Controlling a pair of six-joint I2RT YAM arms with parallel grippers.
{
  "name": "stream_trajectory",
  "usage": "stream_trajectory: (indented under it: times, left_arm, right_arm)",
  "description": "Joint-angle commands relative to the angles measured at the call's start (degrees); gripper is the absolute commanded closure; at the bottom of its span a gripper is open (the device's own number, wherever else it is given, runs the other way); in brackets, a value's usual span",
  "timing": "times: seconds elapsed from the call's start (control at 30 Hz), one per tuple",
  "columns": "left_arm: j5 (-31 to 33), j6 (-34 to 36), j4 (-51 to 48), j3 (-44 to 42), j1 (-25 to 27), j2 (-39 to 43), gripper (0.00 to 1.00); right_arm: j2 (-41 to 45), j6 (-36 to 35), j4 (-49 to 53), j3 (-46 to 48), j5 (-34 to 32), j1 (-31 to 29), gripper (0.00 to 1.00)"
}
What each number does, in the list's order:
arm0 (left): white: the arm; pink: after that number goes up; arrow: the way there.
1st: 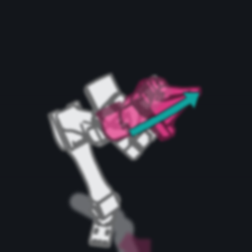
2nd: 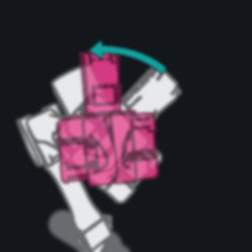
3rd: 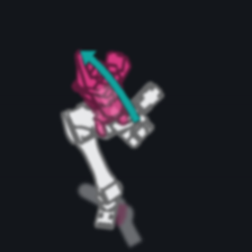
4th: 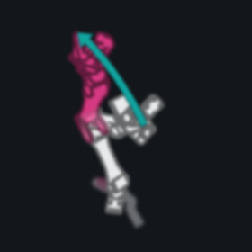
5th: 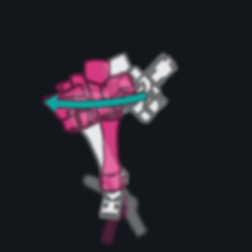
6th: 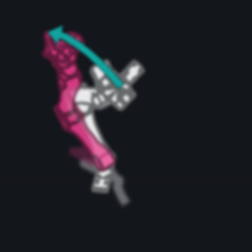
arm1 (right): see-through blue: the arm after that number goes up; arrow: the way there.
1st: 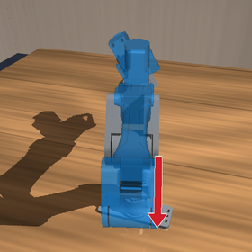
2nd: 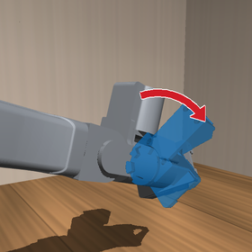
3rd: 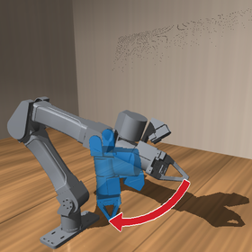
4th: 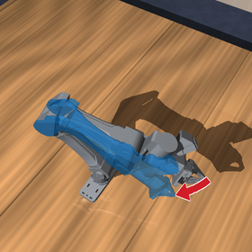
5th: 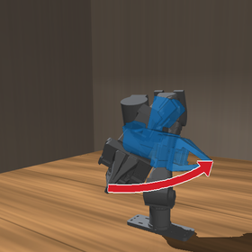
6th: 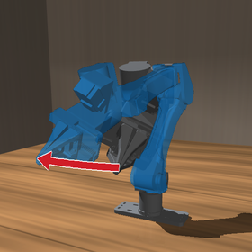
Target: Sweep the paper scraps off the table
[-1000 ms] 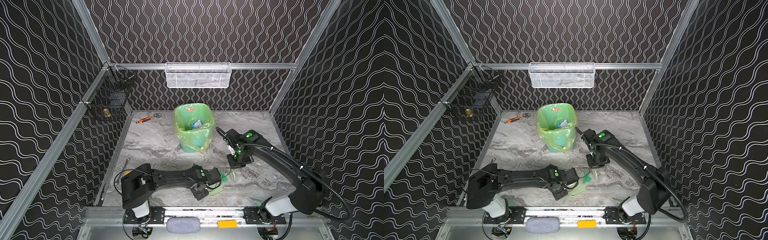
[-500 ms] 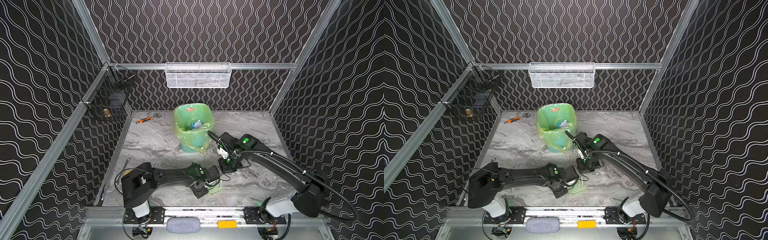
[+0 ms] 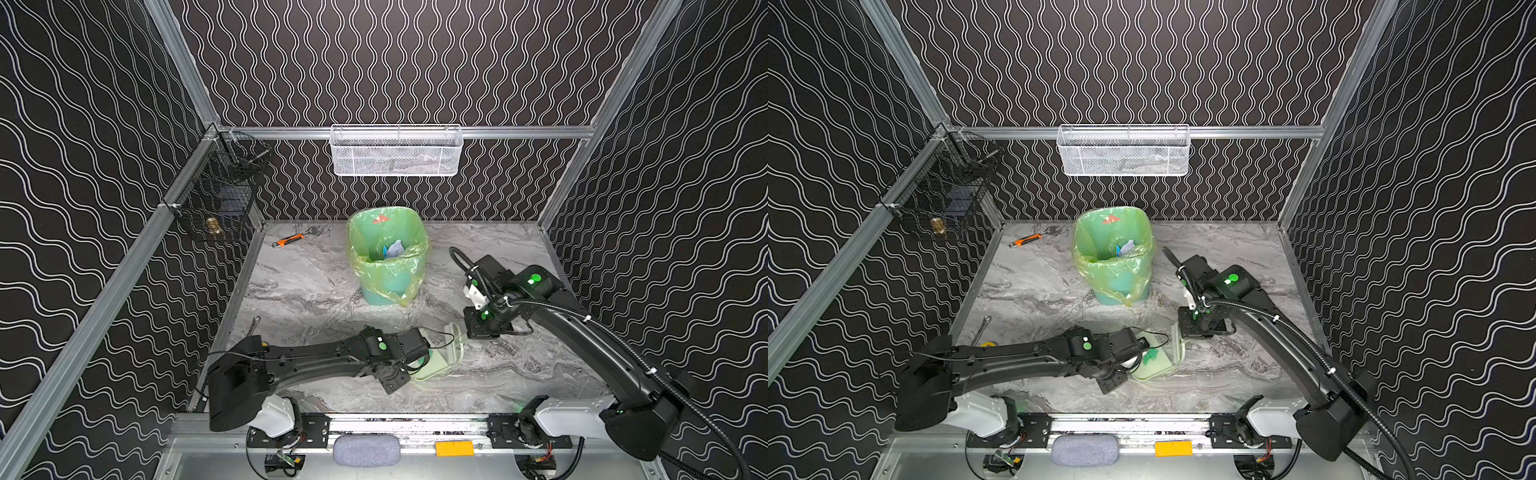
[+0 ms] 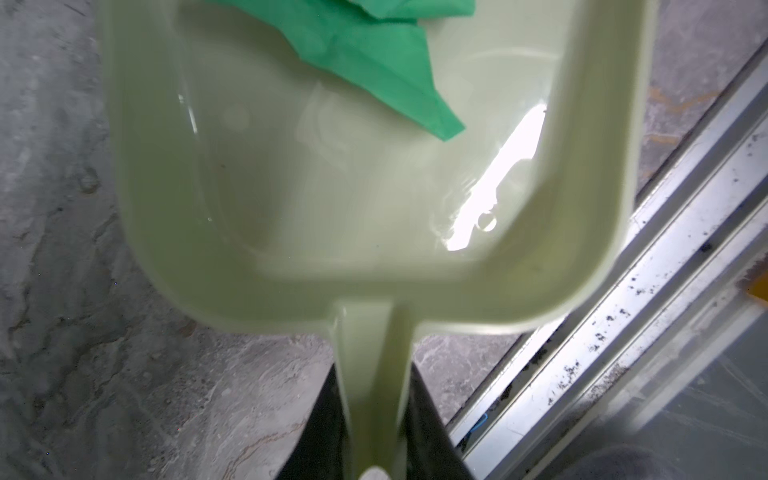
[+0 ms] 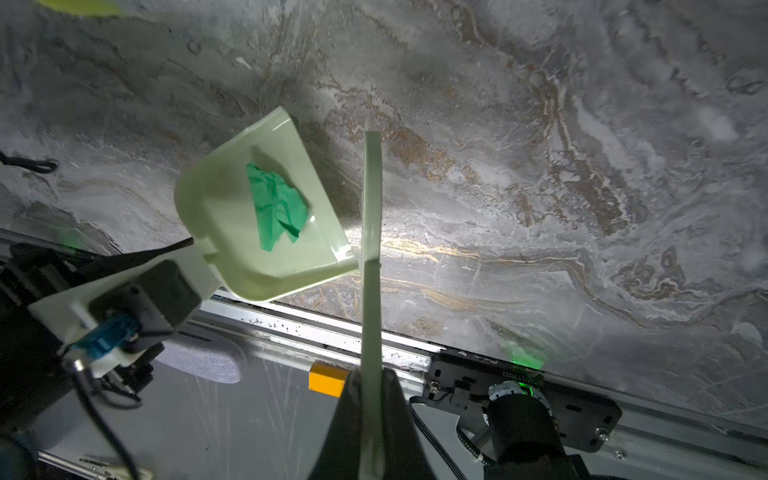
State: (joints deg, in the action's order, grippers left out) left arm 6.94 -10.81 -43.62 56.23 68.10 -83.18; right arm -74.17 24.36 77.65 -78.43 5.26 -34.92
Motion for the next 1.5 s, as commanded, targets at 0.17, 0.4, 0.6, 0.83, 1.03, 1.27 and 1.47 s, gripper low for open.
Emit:
stream_trajectory:
  times: [0.17,0.4,0.6,0.83,1.03,1.27,1.47]
  left_arm:
    - [2.26,-2.77,-6.65,3.66,0.18,6.15,0.88]
    - [4.92,-5.62,-17.86,14.11,0.17,9.61,0.88]
    - [7.8,-7.96,-27.88,24.97,-0.28,9.64,0.88]
    - [7.83,-9.47,-35.62,36.49,-5.98,7.45,0.88]
    - [8.36,-5.31,-40.23,45.19,-13.77,5.73,0.87]
    - [7.24,1.67,-42.75,54.25,-23.79,1.47,0.87]
    - [8.82,8.22,-43.57,60.2,-33.19,-3.19,0.87]
  right_arm:
    - [3.25,-4.03,1.45,-0.96,0.69,6.68,1.0]
    - [6.51,-5.48,-4.07,4.18,7.05,13.56,1.0]
    - [6.66,-7.6,-6.38,6.01,11.3,18.33,1.0]
    - [5.73,-9.28,-8.29,6.1,16.08,22.2,1.0]
    - [4.66,-10.86,-8.92,5.66,18.63,24.54,1.0]
    - [3.6,-13.35,-7.82,4.13,20.77,27.4,1.0]
    - [4.07,-13.12,-7.6,4.17,23.22,28.37,1.0]
